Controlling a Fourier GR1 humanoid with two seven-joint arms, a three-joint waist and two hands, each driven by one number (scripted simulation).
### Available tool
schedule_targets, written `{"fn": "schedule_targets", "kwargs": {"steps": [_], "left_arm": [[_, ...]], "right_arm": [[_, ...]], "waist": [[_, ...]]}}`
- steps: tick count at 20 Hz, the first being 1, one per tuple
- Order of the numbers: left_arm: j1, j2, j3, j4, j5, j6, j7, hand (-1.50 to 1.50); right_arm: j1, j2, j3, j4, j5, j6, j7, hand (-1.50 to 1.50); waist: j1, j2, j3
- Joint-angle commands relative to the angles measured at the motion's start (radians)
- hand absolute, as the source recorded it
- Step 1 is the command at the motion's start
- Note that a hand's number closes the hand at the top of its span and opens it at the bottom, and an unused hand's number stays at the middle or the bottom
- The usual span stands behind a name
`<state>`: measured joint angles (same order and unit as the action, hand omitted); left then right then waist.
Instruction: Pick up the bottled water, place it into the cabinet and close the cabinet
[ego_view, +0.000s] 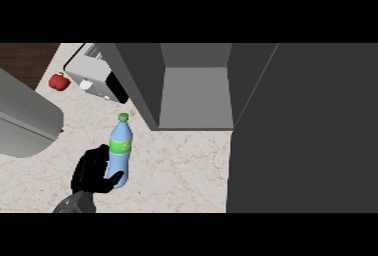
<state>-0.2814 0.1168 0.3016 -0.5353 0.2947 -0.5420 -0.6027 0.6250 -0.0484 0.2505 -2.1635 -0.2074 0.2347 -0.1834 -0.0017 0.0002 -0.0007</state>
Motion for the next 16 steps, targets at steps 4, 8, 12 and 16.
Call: {"fn": "schedule_targets", "kwargs": {"steps": [4,8,12,16], "left_arm": [[0.019,-0.018,0.009,-0.062,0.085,-0.036,0.048,1.50],[0.117,-0.035,-0.025,-0.293,0.134,-0.012,0.170,1.50],[0.206,-0.064,-0.067,-0.457,0.158,0.039,0.265,1.50],[0.199,-0.114,-0.146,-0.642,0.157,0.149,0.362,1.50]], "right_arm": [[0.000,-0.018,0.014,-0.002,0.015,0.001,-0.010,-1.50],[-0.012,-0.025,-0.001,-0.033,-0.022,-0.010,0.028,-1.50],[0.000,-0.037,-0.009,0.005,-0.033,0.013,-0.024,-1.50],[-0.033,0.001,0.032,-0.002,-0.024,-0.035,0.032,-1.50]], "waist": [[-0.003,-0.001,0.001],[0.006,-0.004,0.002],[0.003,-0.003,0.001],[0.008,-0.005,0.002]]}}
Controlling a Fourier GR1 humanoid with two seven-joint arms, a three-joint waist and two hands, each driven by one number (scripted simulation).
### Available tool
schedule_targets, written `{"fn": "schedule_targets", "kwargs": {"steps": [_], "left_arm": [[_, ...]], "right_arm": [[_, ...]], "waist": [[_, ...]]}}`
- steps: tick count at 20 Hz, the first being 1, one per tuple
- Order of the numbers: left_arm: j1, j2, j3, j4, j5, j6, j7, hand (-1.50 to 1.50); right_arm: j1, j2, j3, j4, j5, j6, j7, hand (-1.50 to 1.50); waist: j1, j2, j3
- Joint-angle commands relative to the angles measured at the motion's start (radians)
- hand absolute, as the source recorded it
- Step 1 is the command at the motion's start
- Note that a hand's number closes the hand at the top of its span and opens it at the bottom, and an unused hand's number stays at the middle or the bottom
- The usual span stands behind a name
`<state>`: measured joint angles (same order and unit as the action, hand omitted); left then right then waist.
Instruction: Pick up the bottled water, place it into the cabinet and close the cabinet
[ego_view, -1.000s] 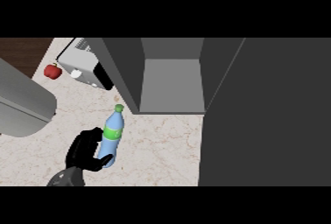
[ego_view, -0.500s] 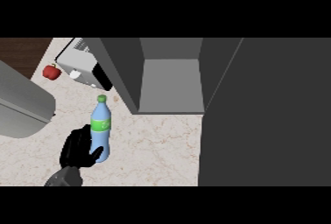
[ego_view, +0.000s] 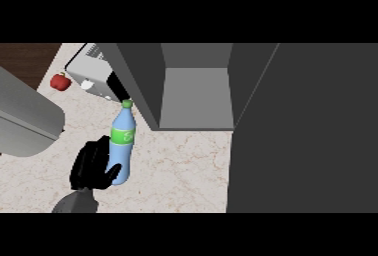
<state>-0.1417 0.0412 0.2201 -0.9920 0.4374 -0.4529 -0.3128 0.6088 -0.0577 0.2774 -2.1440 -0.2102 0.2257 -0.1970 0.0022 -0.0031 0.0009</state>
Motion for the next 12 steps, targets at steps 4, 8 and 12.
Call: {"fn": "schedule_targets", "kwargs": {"steps": [4,8,12], "left_arm": [[0.080,-0.040,-0.213,-0.276,0.015,0.195,0.019,1.50],[-0.014,-0.041,-0.309,-0.361,0.045,0.377,0.115,1.50],[-0.064,-0.041,-0.294,-0.381,0.021,0.433,0.144,1.50]], "right_arm": [[0.022,-0.025,-0.016,-0.072,-0.050,-0.006,0.035,-1.50],[0.026,-0.015,0.019,-0.036,-0.021,-0.003,0.001,-1.50],[-0.035,-0.038,-0.043,0.082,-0.059,0.032,-0.046,-1.50]], "waist": [[-0.003,0.000,0.000],[-0.009,0.000,0.000],[-0.007,0.002,0.000]]}}
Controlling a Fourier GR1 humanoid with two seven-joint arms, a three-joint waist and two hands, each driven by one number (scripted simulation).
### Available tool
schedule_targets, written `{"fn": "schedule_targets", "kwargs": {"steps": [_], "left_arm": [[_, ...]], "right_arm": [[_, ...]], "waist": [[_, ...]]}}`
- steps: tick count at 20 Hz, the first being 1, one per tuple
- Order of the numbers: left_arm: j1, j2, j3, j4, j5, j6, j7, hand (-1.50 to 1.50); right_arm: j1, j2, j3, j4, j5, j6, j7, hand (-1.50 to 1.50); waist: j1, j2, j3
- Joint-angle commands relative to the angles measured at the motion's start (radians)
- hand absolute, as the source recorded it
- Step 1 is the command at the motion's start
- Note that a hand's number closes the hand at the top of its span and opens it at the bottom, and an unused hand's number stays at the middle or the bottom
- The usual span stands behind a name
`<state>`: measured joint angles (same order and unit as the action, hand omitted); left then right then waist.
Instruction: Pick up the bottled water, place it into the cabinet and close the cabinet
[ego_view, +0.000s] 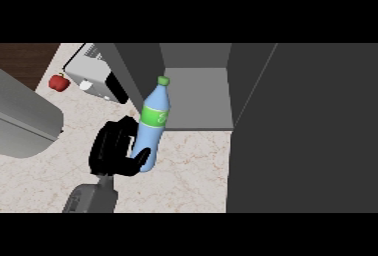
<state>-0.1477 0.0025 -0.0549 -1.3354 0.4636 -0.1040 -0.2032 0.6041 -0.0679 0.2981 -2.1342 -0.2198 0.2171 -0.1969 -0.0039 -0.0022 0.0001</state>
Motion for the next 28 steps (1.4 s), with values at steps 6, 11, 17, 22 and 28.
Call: {"fn": "schedule_targets", "kwargs": {"steps": [6,11,17,22,28], "left_arm": [[-0.261,-0.002,-0.191,0.066,0.007,0.342,0.013,1.50],[-0.389,-0.002,-0.186,0.133,-0.096,0.411,0.030,1.50],[-0.509,-0.002,-0.229,0.240,-0.115,0.542,0.013,1.50],[-0.611,0.013,-0.177,0.292,-0.161,0.597,0.088,1.50],[-0.632,0.013,-0.192,0.350,-0.210,0.692,0.085,1.50]], "right_arm": [[-0.034,0.022,0.042,0.011,0.017,-0.026,0.011,-1.50],[-0.019,-0.045,-0.053,0.022,-0.064,0.026,-0.008,-1.50],[-0.033,-0.003,0.002,0.043,-0.004,-0.016,-0.021,-1.50],[-0.043,-0.004,0.009,0.047,-0.017,-0.003,-0.023,-1.50],[-0.075,0.019,0.048,0.021,0.001,-0.033,0.022,-1.50]], "waist": [[-0.013,0.002,0.000],[-0.014,0.002,0.000],[-0.029,0.006,0.000],[-0.045,0.009,0.001],[-0.052,0.013,0.000]]}}
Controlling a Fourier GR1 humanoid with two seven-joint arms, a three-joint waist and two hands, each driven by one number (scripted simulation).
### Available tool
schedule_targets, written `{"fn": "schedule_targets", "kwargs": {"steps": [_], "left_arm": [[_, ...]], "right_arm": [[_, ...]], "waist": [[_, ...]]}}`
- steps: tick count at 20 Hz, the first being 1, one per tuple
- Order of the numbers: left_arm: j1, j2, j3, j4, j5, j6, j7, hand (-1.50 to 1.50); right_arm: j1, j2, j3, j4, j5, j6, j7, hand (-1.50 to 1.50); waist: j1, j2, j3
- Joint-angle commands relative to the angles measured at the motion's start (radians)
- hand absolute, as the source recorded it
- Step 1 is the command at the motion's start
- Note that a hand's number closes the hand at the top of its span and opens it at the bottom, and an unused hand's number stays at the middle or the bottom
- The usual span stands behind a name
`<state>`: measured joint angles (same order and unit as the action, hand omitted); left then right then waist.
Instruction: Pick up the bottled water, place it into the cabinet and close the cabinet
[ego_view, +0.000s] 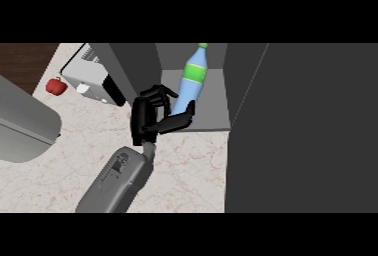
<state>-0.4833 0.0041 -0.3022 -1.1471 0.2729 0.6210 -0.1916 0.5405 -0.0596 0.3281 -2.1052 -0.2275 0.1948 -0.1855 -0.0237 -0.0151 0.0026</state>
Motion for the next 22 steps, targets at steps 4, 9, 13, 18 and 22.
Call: {"fn": "schedule_targets", "kwargs": {"steps": [4,9,13,18,22], "left_arm": [[-0.295,0.051,0.034,0.197,-0.053,0.010,0.107,1.50],[-0.293,0.075,0.019,0.216,-0.073,0.035,0.093,1.50],[-0.282,0.109,0.002,0.243,-0.099,0.071,0.102,1.50],[-0.293,0.121,-0.065,0.304,-0.175,0.149,0.122,1.50],[-0.283,0.147,-0.079,0.337,-0.205,0.204,0.123,1.50]], "right_arm": [[0.023,-0.027,0.007,-0.025,-0.010,0.024,0.004,-1.50],[-0.026,-0.021,-0.020,0.028,-0.031,0.031,-0.003,-1.50],[0.020,-0.028,0.005,0.020,-0.032,0.045,-0.016,-1.50],[-0.034,-0.022,-0.011,0.043,-0.018,0.029,0.001,-1.50],[-0.018,-0.020,0.014,0.027,-0.004,0.027,0.002,-1.50]], "waist": [[-0.058,0.031,-0.002],[-0.062,0.039,-0.002],[-0.059,0.034,-0.003],[-0.058,0.038,-0.002],[-0.074,0.042,-0.003]]}}
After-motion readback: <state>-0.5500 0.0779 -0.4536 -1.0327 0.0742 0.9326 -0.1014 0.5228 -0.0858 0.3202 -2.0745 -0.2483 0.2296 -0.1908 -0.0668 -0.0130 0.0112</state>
